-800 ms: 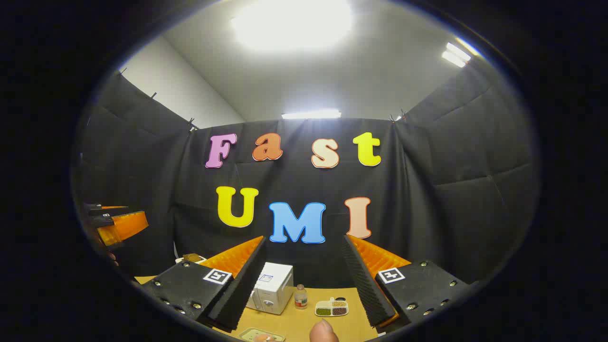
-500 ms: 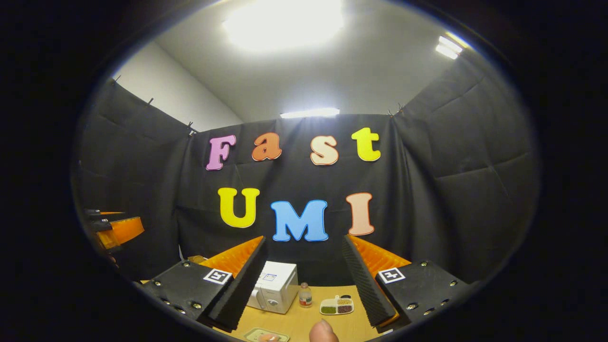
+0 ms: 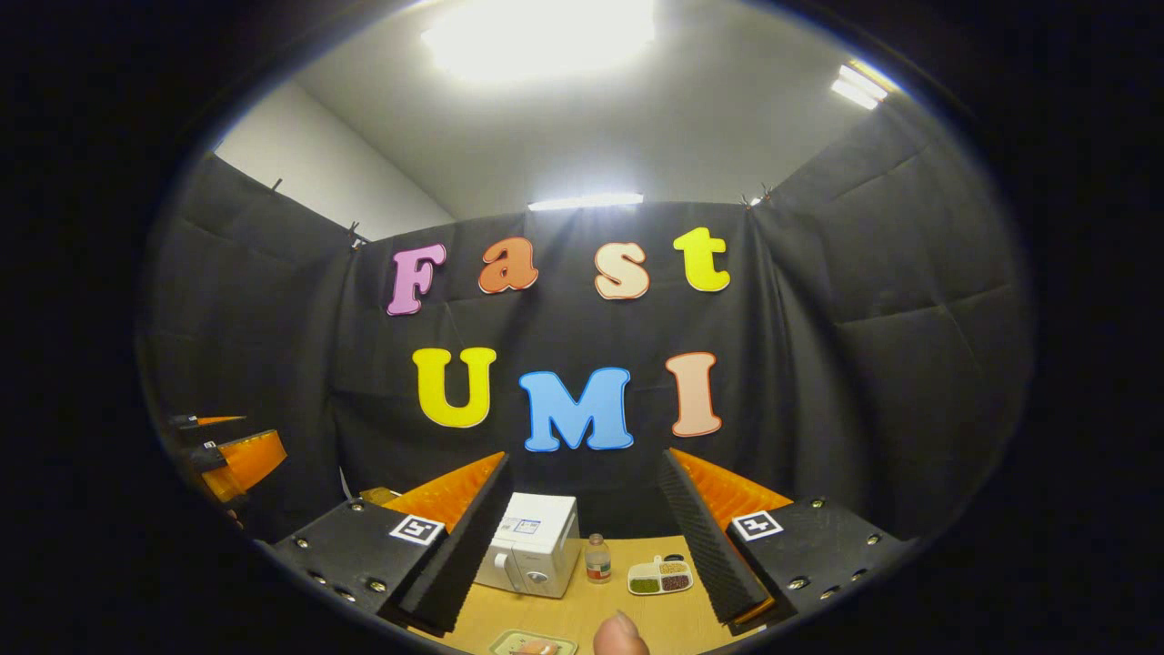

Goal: Open the microwave oven with the left hand, put the food in, and close the microwave oven.

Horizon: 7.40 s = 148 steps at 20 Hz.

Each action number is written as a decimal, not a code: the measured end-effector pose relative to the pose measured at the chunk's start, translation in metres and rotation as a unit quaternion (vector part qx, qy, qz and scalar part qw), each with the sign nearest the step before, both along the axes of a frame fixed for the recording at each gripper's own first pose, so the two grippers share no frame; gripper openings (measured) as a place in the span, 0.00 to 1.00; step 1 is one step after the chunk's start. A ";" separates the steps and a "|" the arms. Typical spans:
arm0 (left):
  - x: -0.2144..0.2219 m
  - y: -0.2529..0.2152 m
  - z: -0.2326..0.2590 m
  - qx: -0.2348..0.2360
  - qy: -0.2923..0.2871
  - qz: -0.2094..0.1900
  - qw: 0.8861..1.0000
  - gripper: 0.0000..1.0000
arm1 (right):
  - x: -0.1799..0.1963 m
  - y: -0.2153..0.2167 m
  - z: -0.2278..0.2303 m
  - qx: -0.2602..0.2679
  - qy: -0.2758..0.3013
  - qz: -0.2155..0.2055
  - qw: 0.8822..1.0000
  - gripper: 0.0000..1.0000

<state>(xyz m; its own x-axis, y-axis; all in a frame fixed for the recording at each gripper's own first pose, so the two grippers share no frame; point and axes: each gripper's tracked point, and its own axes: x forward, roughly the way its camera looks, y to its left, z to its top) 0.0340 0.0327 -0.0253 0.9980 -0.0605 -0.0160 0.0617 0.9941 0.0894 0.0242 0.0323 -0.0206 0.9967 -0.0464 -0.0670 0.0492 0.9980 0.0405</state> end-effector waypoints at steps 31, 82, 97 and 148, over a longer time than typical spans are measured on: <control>0.253 -0.099 -0.503 -0.045 0.272 -0.113 0.955 0.88 | 0.024 -0.011 -0.104 -0.164 0.209 -0.154 0.952 0.96; 0.024 0.152 -0.510 0.077 0.282 0.062 0.954 0.20 | -0.084 0.005 -0.059 -0.045 0.088 -0.018 0.995 0.95; 0.013 0.291 -0.520 -0.044 0.314 -0.048 0.947 0.19 | -0.030 0.122 -0.056 -0.041 0.096 -0.039 0.994 0.95; -0.063 0.123 -0.056 0.021 0.086 0.160 0.983 0.92 | -0.051 0.102 -0.429 0.081 0.387 0.115 0.911 0.96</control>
<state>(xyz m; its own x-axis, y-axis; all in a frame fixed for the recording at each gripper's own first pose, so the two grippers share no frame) -0.0290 0.1555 -0.0812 0.9483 0.2601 -0.1820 -0.2356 0.9609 0.1455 -0.0272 0.1344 -0.4499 0.6299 0.2307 -0.7416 -0.0843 0.9695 0.2300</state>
